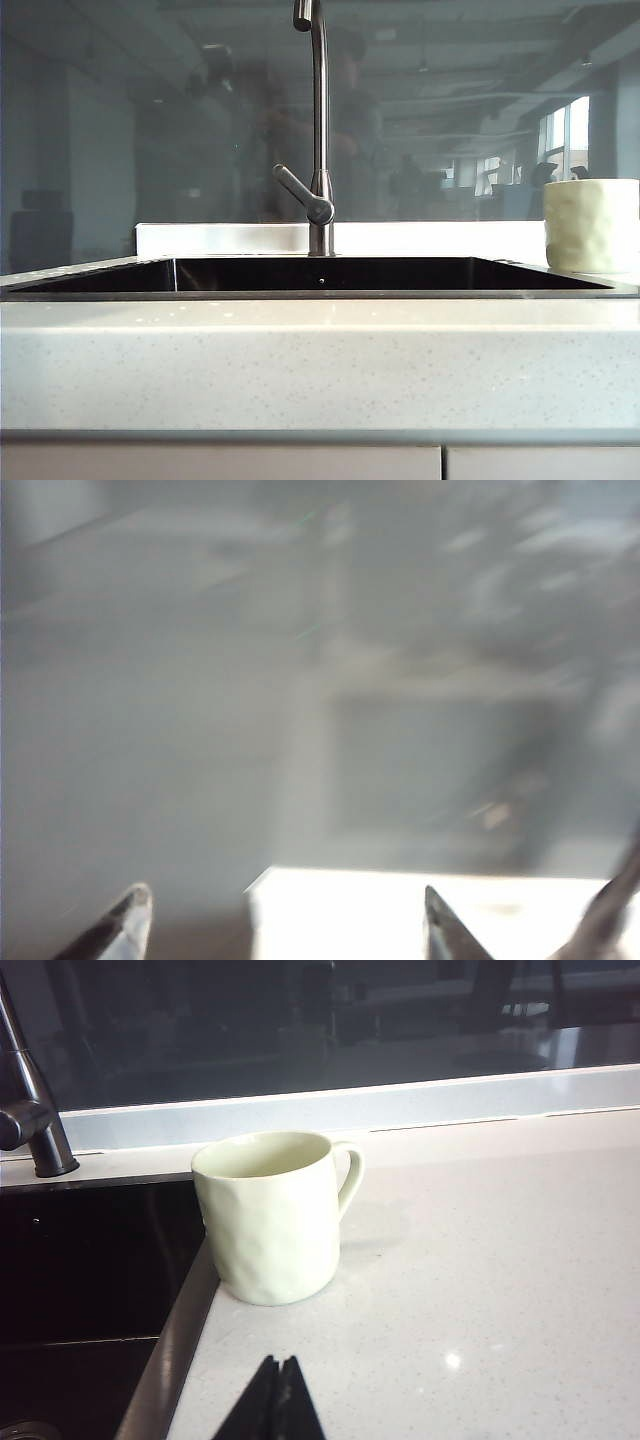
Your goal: Pick up the mug next to the sink, go to the faucet to get some water, pour the water into the sink, and finally put the mug back to its place.
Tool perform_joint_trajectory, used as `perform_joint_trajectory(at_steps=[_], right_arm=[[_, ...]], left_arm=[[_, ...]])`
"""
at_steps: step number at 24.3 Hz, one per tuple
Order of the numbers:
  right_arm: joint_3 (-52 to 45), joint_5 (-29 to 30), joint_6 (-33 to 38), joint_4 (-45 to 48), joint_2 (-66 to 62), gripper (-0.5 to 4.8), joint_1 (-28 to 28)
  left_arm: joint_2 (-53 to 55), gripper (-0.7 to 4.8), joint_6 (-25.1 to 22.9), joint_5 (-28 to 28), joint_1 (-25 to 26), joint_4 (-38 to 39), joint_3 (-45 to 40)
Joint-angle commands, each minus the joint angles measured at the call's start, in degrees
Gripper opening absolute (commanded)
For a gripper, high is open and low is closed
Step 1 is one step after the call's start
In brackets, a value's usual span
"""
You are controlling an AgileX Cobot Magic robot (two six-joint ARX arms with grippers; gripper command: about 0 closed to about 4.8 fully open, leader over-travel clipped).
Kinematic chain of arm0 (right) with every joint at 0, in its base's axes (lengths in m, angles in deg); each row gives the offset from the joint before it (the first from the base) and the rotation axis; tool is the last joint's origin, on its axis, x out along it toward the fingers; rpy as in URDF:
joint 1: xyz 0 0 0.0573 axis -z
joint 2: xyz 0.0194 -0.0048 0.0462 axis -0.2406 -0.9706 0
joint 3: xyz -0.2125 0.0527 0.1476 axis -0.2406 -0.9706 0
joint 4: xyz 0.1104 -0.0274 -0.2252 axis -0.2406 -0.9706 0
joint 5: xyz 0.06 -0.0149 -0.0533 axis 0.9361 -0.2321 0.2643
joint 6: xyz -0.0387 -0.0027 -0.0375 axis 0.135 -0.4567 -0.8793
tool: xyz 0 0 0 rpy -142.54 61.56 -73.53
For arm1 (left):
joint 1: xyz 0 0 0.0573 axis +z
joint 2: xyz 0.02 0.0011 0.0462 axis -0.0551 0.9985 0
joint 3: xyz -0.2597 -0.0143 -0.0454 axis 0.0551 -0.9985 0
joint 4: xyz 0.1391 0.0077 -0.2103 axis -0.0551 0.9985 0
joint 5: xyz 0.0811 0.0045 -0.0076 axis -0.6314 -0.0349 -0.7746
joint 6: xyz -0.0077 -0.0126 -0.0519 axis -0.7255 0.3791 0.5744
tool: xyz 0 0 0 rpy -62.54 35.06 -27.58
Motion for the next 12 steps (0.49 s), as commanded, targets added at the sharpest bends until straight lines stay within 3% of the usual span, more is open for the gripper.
perform_joint_trajectory(at_steps=[1,3,9,12], right_arm=[[-0.2,-0.1,0.2,1.0,0.1,-0.09,0.0],[-0.2,-0.1,0.2,1.0,0.1,-0.09,0.0],[-0.2,-0.1,0.2,1.0,0.1,-0.09,0.0],[-0.2,-0.1,0.2,1.0,0.1,-0.09,0.0]], left_arm=[[-9.0,3.4,-1.4,-7.3,0.4,-0.2,-9.2],[-15.8,3.4,-2.1,-11.0,1.6,-0.3,-17.3],[-35.6,3.4,2.8,-9.4,4.6,-0.7,-44.2],[-42.7,3.4,2.7,-7.9,4.6,0.1,-51.5]])
